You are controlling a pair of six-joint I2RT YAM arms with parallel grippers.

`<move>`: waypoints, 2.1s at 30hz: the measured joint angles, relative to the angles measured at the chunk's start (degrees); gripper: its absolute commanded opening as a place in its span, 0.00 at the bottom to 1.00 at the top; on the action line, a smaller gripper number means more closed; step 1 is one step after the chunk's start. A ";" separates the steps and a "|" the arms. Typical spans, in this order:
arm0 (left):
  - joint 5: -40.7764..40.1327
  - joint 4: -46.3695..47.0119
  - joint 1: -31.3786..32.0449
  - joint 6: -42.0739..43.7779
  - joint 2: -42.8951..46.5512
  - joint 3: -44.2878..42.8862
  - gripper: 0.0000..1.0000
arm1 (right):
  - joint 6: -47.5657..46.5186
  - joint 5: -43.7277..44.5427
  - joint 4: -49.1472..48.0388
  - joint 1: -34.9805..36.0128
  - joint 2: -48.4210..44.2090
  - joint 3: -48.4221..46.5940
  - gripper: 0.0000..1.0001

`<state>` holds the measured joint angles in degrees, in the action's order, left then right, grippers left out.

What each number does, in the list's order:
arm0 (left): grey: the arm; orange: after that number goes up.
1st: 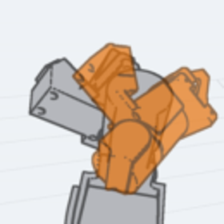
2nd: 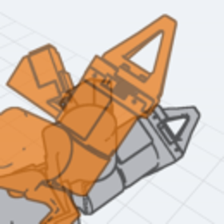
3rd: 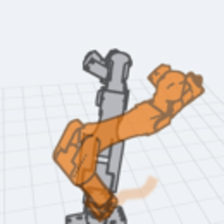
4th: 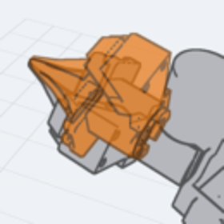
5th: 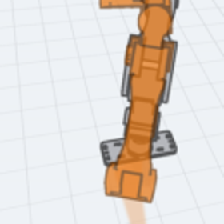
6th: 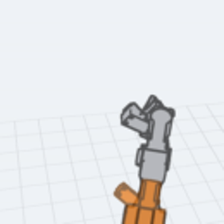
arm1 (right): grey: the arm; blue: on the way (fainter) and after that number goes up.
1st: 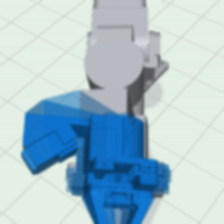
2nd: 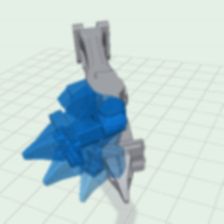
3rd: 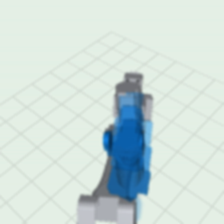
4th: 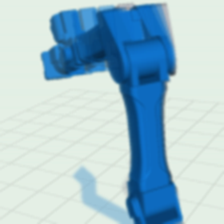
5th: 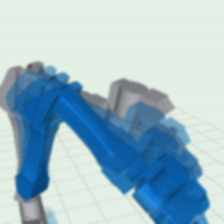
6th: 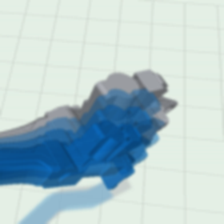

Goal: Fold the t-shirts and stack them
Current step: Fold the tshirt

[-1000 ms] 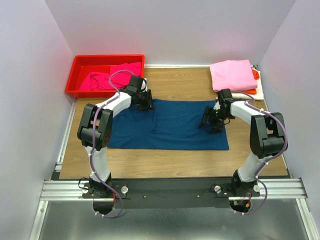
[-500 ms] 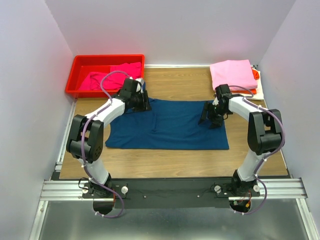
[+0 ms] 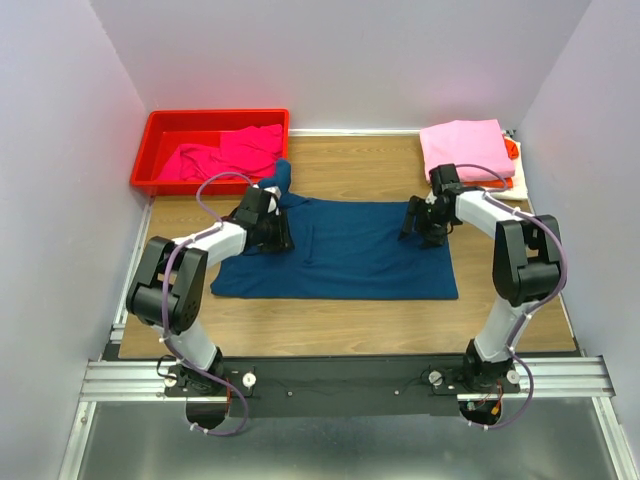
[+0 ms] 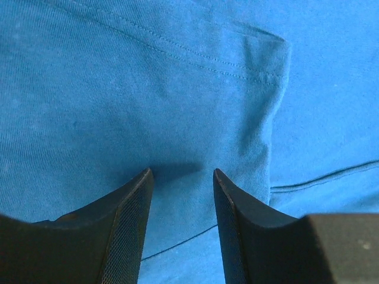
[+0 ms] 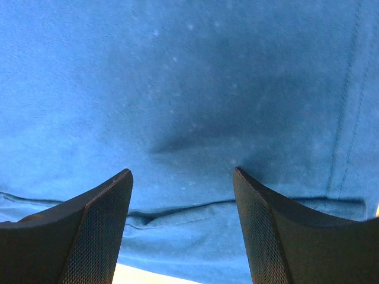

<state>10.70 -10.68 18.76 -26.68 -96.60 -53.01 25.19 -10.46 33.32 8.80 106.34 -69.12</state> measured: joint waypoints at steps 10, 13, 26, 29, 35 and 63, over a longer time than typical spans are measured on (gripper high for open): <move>0.59 2.16 0.28 -3.80 8.52 10.05 0.52 | 4.37 3.82 -0.28 0.17 -6.10 7.76 0.77; 2.21 1.86 0.79 -5.14 11.30 12.87 0.51 | 5.51 5.05 1.22 0.22 -7.72 9.46 0.78; 5.95 -4.35 6.75 -9.64 18.78 17.11 0.52 | 8.44 10.25 9.44 0.20 -13.05 15.39 0.79; 4.50 -8.52 6.71 -9.44 18.80 12.15 0.52 | 8.41 11.54 11.50 0.15 -13.03 14.75 0.80; 1.25 -12.35 4.55 -6.95 16.74 -4.61 0.51 | 7.41 14.93 14.38 -0.87 -12.46 5.31 0.82; -3.37 -11.23 -3.08 0.55 -4.50 -16.87 0.50 | -4.22 15.45 1.46 -12.90 4.44 -9.11 0.52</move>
<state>7.33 -21.91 15.68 -26.13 -101.10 -69.89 20.97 4.99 34.79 -4.10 110.78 -78.24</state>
